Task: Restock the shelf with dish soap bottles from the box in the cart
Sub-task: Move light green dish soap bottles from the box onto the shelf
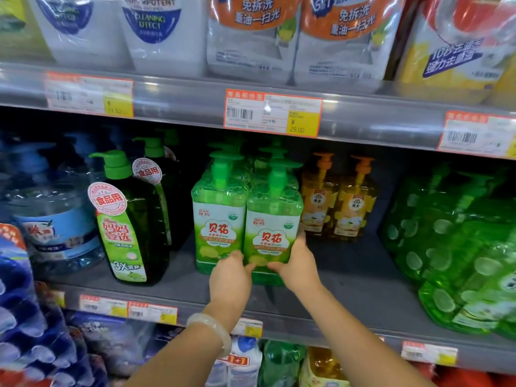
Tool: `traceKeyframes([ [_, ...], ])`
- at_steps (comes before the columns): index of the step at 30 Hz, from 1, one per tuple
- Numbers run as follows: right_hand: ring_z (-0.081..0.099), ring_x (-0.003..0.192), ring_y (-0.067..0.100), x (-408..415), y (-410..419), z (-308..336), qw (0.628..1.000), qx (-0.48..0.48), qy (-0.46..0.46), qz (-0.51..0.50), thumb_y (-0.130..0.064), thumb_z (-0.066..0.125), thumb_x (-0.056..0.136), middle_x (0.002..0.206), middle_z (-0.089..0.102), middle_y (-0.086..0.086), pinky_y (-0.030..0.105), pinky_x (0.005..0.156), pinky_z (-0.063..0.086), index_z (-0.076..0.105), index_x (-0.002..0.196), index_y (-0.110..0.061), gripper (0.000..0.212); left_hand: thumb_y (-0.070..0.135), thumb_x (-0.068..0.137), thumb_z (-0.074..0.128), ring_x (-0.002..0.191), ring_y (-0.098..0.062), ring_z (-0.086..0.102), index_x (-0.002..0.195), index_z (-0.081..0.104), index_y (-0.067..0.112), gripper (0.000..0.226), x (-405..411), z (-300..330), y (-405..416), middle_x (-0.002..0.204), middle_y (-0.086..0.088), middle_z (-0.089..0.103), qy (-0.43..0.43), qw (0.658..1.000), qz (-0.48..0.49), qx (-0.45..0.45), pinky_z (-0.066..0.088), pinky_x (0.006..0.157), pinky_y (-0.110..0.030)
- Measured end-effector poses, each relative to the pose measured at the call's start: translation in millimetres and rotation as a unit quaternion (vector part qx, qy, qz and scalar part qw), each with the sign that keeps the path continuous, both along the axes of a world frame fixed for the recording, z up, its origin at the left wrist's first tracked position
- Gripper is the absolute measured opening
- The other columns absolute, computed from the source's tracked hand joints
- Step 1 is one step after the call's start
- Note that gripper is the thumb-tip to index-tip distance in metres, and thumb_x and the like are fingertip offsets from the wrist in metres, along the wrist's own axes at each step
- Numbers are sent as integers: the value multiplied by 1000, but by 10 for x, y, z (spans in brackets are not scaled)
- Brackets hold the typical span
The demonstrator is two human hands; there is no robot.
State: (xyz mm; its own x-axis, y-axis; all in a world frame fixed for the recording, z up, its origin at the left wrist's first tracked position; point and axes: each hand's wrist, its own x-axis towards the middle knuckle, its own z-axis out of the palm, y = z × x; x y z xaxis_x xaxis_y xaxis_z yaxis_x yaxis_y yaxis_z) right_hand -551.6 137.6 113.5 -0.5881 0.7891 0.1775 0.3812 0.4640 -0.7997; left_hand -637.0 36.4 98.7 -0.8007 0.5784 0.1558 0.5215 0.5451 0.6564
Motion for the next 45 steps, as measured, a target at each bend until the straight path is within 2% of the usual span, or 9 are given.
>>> traceKeyframes([
  [6,58,115,23,-8,27,-20,1000,-6,-4,-2,-6,79,69,125,61,5,28,88,45,24,142,-14,91,32,89,59,93,-32,63,95,59,6,27,-34,5,21,98,-13,69,11,1000,-8,-15,49,76,-34],
  [16,57,115,23,-29,72,-38,1000,-7,-10,2,-5,76,71,126,60,4,24,85,41,27,140,-15,85,35,88,59,87,-32,62,90,60,6,29,-86,27,57,92,-13,68,20,999,-2,-45,42,67,-30],
  [22,56,117,25,-34,64,-6,1000,-3,-26,1,-7,76,72,128,58,7,32,91,45,24,141,-14,86,34,88,60,85,-31,62,88,60,5,29,-93,31,73,91,-15,68,17,999,-1,-45,40,65,-29],
  [27,50,123,28,43,2,34,996,-14,-88,9,-14,79,71,134,51,11,39,99,45,16,145,-11,98,33,88,60,90,-31,63,93,60,6,28,-34,61,-4,96,-14,68,49,996,-23,-70,45,68,-30],
  [30,45,125,30,182,-105,-9,991,3,-135,11,-17,79,70,133,44,14,40,101,43,23,142,-10,92,27,89,58,97,-32,62,103,59,7,24,66,71,-101,102,-13,68,78,991,-69,-88,48,76,-33],
  [34,36,132,31,450,-292,-79,974,64,-217,27,-20,72,78,142,33,15,35,108,33,32,137,-4,74,18,88,55,114,-28,53,124,50,11,37,303,23,-163,124,-11,57,136,958,-211,-135,44,93,-35],
  [38,28,137,32,879,-474,-194,953,112,-282,13,-21,67,81,150,25,15,35,112,26,33,139,-5,68,24,86,57,138,-26,28,138,33,12,59,684,-106,-105,146,-10,34,215,905,-313,-189,24,113,-32],
  [41,28,137,27,1402,-580,-333,932,138,-333,-27,-27,64,81,145,33,13,33,113,23,36,136,-8,64,25,87,55,142,-27,21,142,27,13,63,1116,-229,-76,151,-12,26,225,877,-374,-202,20,116,-34],
  [45,36,131,28,2036,-660,-468,917,121,-372,-76,-22,63,81,140,39,14,32,109,26,39,133,-8,59,24,84,57,133,-26,34,135,36,14,56,1649,-335,-79,142,-8,38,235,852,-422,-203,30,110,-34],
])
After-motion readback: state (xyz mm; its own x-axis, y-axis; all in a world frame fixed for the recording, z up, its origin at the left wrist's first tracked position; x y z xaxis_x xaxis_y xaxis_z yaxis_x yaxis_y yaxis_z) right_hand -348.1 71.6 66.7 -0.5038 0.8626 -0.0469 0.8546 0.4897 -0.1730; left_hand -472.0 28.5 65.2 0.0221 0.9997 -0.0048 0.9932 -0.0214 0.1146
